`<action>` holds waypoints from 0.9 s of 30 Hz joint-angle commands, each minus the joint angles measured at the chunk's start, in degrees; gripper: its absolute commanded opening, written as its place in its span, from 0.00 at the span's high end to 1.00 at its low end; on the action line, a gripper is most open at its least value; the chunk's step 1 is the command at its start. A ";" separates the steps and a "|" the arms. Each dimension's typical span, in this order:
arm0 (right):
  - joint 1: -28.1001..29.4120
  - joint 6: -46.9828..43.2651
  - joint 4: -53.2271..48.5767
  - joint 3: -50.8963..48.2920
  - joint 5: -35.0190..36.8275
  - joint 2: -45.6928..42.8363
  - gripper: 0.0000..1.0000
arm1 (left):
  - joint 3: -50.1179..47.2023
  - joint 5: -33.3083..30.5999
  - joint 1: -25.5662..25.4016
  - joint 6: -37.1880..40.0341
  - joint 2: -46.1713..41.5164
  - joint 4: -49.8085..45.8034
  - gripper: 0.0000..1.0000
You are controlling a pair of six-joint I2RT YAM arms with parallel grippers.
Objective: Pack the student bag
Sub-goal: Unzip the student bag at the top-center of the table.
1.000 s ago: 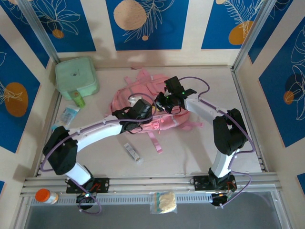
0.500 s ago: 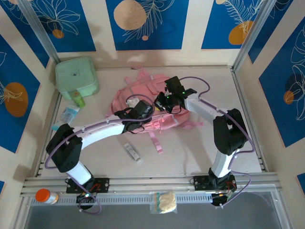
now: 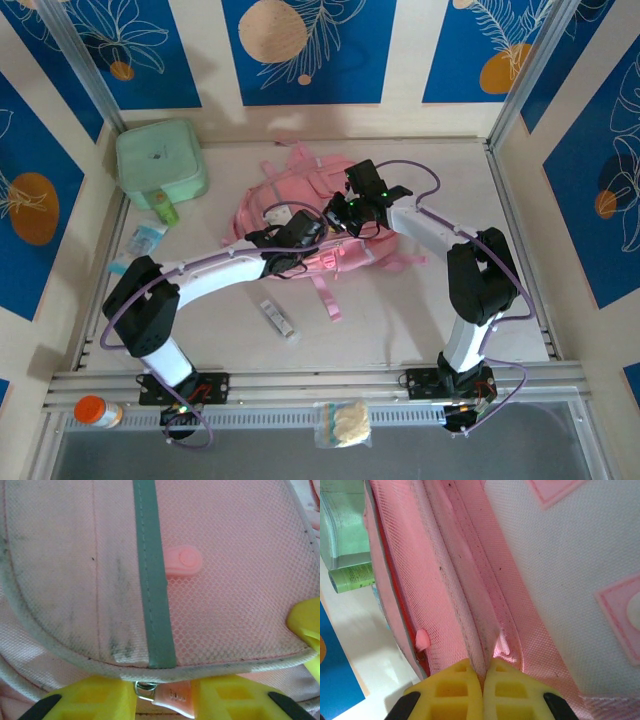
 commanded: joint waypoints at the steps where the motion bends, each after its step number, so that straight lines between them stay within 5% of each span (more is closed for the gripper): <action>1: -0.03 -0.10 1.12 2.46 -1.78 -1.67 1.00 | -0.41 -3.95 1.21 -2.97 -0.21 -1.48 0.74; 15: -0.46 -0.86 0.74 2.84 -2.41 -1.34 1.00 | -4.03 -3.06 2.38 3.11 -5.14 1.03 1.00; 27: -5.10 -13.71 -7.31 7.99 -8.92 -0.22 1.00 | -9.75 9.98 8.96 31.75 -13.68 -0.41 1.00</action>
